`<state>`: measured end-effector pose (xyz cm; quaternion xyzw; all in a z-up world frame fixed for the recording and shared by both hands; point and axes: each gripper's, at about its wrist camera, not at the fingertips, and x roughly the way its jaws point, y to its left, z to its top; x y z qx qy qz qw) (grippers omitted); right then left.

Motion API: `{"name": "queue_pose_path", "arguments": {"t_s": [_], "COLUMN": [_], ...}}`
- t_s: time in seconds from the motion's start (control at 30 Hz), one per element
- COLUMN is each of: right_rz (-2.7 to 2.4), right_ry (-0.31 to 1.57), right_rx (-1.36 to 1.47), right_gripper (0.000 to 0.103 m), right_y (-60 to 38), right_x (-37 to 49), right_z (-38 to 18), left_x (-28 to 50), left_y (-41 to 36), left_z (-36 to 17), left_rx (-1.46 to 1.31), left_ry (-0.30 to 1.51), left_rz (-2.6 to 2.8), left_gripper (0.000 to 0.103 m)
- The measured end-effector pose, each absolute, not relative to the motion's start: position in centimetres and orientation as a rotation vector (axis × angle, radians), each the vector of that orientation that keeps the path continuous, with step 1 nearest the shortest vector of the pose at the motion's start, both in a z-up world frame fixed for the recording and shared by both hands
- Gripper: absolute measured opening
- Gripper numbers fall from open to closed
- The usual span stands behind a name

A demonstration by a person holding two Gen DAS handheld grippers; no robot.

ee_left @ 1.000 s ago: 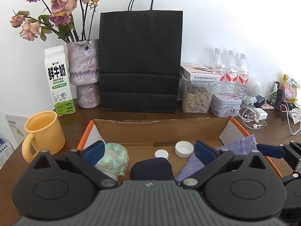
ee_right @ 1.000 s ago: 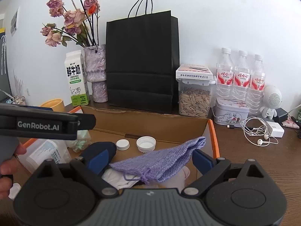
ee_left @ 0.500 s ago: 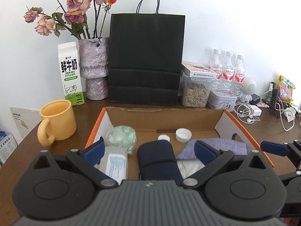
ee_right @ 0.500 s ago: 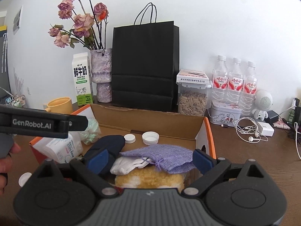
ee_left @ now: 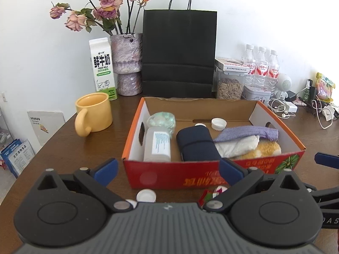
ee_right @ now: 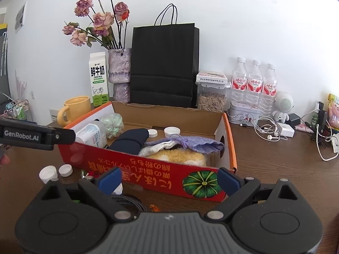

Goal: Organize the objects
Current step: 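Move both tools back toward the cable and beige block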

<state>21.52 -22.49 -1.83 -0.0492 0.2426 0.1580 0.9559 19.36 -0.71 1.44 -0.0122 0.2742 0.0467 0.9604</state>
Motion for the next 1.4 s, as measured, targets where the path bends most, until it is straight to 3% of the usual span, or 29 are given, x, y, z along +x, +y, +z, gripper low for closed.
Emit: {"name": "queue_pose_path", "arguments": {"t_s": [0.57,1.4], "right_rz": [0.264,0.312], "right_ry": [0.519,0.514], "right_rx": [-0.184,-0.189], "right_gripper": [0.097,0.089], "right_y": [-24.1,-22.8], "right_x": [14.5,15.4], "right_z": [-4.0,-4.8], "left_x": [12.6,13.1], "left_y": [0.9,1.8], "left_z": [-0.4,-2.1], "left_rx": [-0.015,-0.018], "left_ry": [0.606,0.655], "left_rz": [0.138,0.155], "left_gripper": [0.103,0.103]}}
